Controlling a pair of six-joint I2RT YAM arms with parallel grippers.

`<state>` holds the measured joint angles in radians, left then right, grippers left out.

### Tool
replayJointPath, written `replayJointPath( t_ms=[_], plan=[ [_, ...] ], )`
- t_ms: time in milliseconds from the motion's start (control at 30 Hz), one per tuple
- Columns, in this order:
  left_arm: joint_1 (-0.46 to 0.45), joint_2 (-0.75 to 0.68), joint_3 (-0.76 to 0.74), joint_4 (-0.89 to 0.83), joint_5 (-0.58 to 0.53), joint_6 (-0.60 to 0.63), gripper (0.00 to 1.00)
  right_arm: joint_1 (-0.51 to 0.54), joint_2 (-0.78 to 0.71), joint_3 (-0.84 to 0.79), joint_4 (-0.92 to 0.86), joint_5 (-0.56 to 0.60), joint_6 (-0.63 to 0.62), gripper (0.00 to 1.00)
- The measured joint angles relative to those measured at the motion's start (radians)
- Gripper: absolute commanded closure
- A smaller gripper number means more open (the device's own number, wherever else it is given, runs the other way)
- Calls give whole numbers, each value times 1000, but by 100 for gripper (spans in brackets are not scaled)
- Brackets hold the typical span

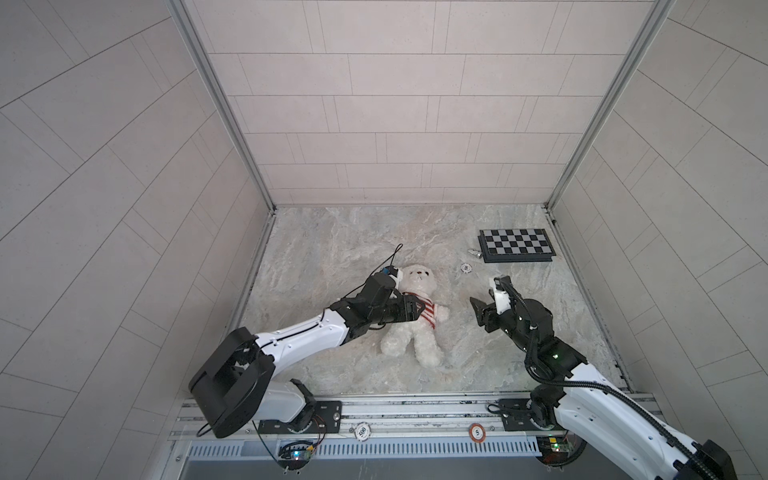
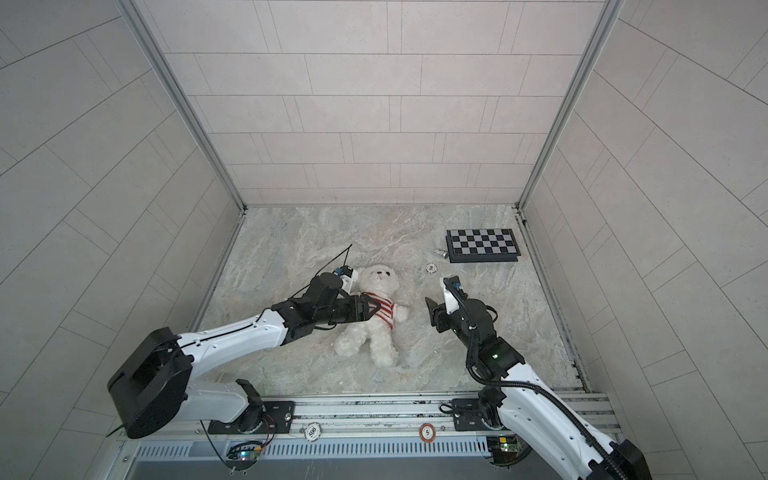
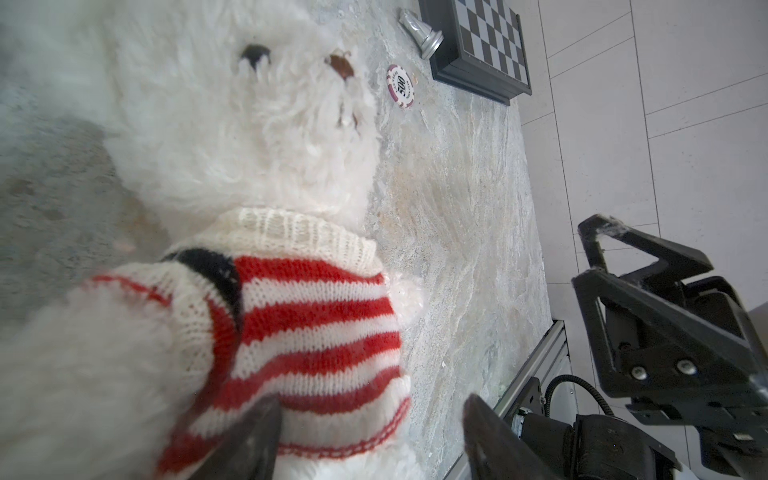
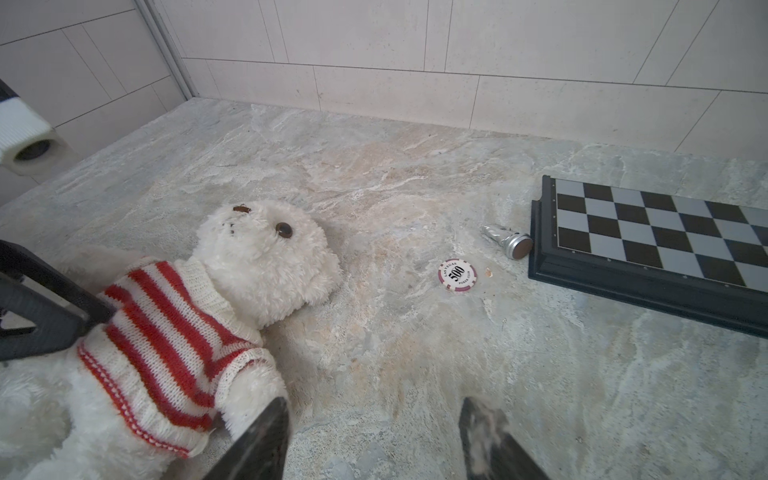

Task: Dress the teddy bear

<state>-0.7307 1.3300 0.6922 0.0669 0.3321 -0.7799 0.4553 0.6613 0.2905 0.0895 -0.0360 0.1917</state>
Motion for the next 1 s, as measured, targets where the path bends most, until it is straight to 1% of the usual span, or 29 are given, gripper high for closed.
replayJointPath(
  t_ms=[100,233,333,367,433,467,600,667,800,867,1000],
  plan=[
    [57,-72,0,-39,-11,53,21,-6,-8,8,-21,27,1,28],
    [141,-175,-5,-63,-31,130,15,-23,-9,20,-59,80,8,24],
    [188,-229,-10,-77,-70,184,6,-50,-9,40,-98,114,18,10],
    [200,-245,-10,-84,-95,201,3,-60,-9,48,-109,127,18,8],
    [228,-271,-10,-93,-158,226,0,-77,-13,60,-125,152,21,6],
    [246,-283,-10,-98,-192,235,0,-86,-16,61,-130,164,21,1],
    [320,-297,-13,-101,-344,260,0,-133,-19,58,-145,218,24,0],
    [345,-298,-27,-88,-437,284,0,-172,-18,55,-144,243,26,1],
    [351,-309,-89,5,-593,383,0,-247,0,49,-115,286,26,1],
    [351,-307,-110,51,-671,452,0,-281,13,42,-84,302,22,0],
    [352,-289,-126,139,-842,572,0,-324,39,3,23,326,-8,0]
  ],
)
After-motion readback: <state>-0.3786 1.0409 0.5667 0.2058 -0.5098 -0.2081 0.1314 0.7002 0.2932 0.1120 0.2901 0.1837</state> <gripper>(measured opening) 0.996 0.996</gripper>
